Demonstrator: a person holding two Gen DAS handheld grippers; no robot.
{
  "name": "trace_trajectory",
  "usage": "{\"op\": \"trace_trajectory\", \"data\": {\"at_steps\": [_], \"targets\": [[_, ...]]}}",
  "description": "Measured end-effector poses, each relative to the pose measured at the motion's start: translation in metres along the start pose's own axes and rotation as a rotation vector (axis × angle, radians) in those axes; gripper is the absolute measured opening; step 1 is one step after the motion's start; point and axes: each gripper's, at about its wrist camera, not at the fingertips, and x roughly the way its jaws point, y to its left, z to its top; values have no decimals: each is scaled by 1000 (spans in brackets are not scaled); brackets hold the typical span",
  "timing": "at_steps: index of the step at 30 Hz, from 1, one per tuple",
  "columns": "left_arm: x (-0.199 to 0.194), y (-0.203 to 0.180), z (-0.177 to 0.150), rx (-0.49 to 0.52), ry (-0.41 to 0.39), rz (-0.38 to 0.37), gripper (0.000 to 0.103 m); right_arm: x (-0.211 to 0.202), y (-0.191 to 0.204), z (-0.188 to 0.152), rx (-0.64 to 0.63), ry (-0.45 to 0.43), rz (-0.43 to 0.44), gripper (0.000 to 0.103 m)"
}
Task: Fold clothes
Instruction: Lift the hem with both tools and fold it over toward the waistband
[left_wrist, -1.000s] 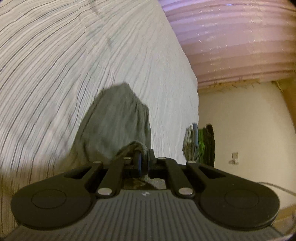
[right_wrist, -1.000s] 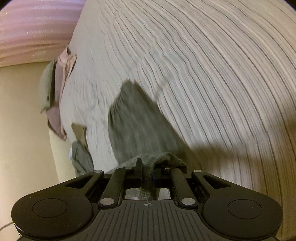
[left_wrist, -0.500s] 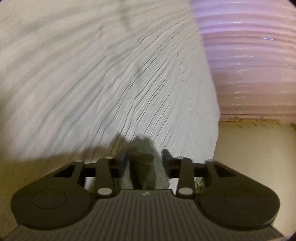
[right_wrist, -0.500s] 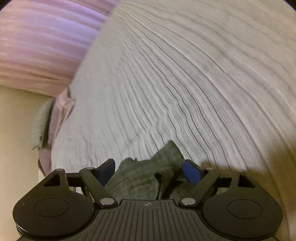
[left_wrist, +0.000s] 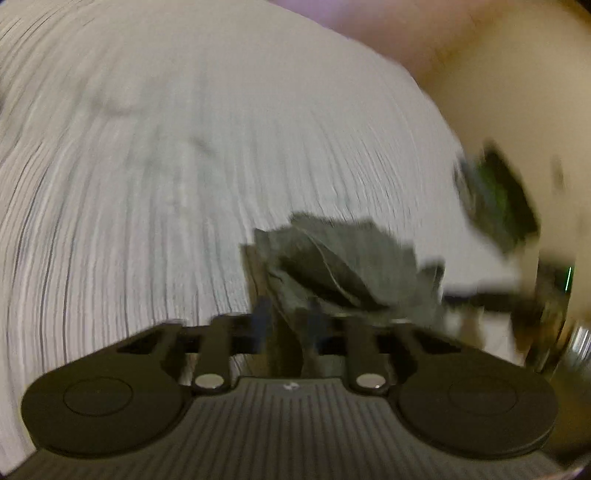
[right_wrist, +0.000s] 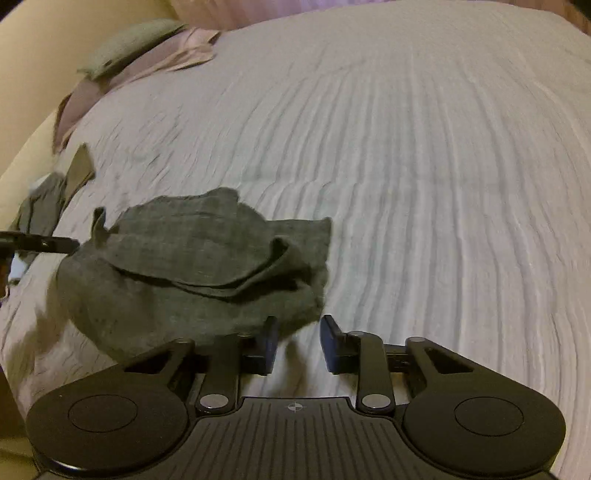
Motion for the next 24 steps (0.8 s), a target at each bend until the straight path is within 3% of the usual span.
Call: {"op": "trace_trajectory", "data": {"at_steps": [3, 6, 11, 14, 16, 17, 20, 24], "targets": [[14, -12, -1, 86, 33, 14, 8, 10, 5, 6, -6, -8, 5, 29], [29, -5, 4, 73, 29, 51, 8, 26, 0, 17, 30, -14, -22, 29], [36, 36, 16, -259, -37, 39, 11, 35, -34, 35, 313, -93, -39, 30], [28, 58, 8, -425, -61, 19, 18, 31, -45, 32, 376, -95, -29, 30], [22, 68, 0, -503, -70, -21, 29, 22, -52, 25, 407, -107, 5, 49], [20, 72, -5, -539, -77, -46, 34, 17, -55, 22, 423, -117, 25, 72], [18, 81, -16, -629, -98, -116, 50, 5, -65, 14, 446, -136, 110, 75], [35, 82, -18, -626, -94, -141, 51, 21, -60, 21, 362, -92, 148, 74]]}}
